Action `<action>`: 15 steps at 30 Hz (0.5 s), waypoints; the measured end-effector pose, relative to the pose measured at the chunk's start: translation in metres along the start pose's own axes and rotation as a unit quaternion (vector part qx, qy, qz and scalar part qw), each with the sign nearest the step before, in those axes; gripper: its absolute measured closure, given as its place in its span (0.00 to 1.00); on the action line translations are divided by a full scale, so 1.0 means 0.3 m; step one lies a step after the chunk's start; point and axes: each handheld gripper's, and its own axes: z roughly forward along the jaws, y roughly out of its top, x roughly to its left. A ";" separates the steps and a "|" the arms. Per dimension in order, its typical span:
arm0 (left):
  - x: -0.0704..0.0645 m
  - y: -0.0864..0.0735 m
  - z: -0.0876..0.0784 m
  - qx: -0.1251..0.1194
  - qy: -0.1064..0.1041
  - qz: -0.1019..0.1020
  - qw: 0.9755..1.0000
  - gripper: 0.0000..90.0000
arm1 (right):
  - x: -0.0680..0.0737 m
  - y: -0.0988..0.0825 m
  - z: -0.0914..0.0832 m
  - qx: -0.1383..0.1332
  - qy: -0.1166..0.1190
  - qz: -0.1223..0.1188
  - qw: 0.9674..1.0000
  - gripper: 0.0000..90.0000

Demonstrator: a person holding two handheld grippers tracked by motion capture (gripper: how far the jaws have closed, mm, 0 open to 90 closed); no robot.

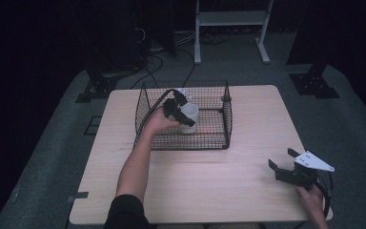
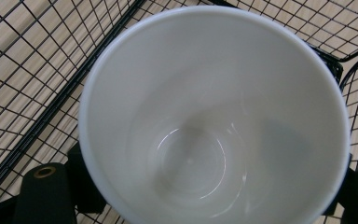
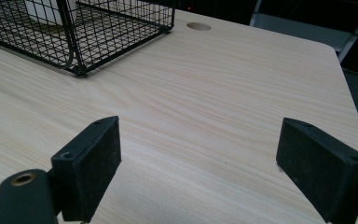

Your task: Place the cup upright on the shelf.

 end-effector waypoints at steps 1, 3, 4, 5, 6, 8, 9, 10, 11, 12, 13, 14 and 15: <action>-0.001 -0.001 0.000 0.000 0.000 -0.002 1.000 0.23 | 0.000 0.000 0.000 0.000 0.000 0.000 1.000 0.15; 0.000 -0.004 -0.002 0.000 -0.001 -0.002 1.000 0.23 | 0.000 0.000 0.000 0.000 0.000 0.000 1.000 0.15; 0.000 -0.005 -0.002 0.001 -0.001 -0.001 1.000 0.23 | 0.000 0.000 0.000 0.000 0.000 0.000 1.000 0.15; 0.000 -0.005 -0.003 0.001 0.000 -0.001 1.000 0.23 | 0.000 0.000 0.000 0.000 0.000 0.000 1.000 0.15; -0.001 -0.006 -0.003 0.000 0.000 -0.002 1.000 0.23 | 0.000 0.000 0.000 0.000 0.000 0.000 1.000 0.15; 0.002 -0.009 -0.004 0.000 -0.003 -0.005 1.000 0.23 | 0.000 0.000 -0.001 0.000 0.000 0.001 1.000 0.15; 0.003 -0.010 -0.006 -0.001 -0.002 -0.005 1.000 0.23 | 0.000 0.000 -0.001 -0.001 0.000 0.001 1.000 0.15; 0.003 -0.010 -0.006 0.000 -0.001 -0.005 1.000 0.23 | 0.000 0.000 -0.001 -0.001 0.000 0.001 1.000 0.14; 0.003 -0.011 -0.006 0.001 -0.001 -0.005 1.000 0.23 | 0.000 0.000 -0.001 -0.001 0.000 0.001 1.000 0.15; 0.003 -0.011 -0.007 0.001 -0.001 -0.003 1.000 0.23 | 0.000 0.000 -0.001 -0.001 0.000 0.001 1.000 0.15; 0.001 -0.011 -0.008 0.002 0.000 -0.001 1.000 0.23 | 0.000 0.000 -0.001 -0.001 0.000 0.002 1.000 0.15; 0.000 -0.012 -0.009 0.001 -0.001 -0.001 1.000 0.22 | -0.001 0.000 -0.001 -0.001 0.001 0.002 1.000 0.15; -0.001 -0.012 -0.012 -0.001 0.000 -0.001 1.000 0.21 | -0.001 0.000 0.000 0.000 0.001 0.002 1.000 0.15</action>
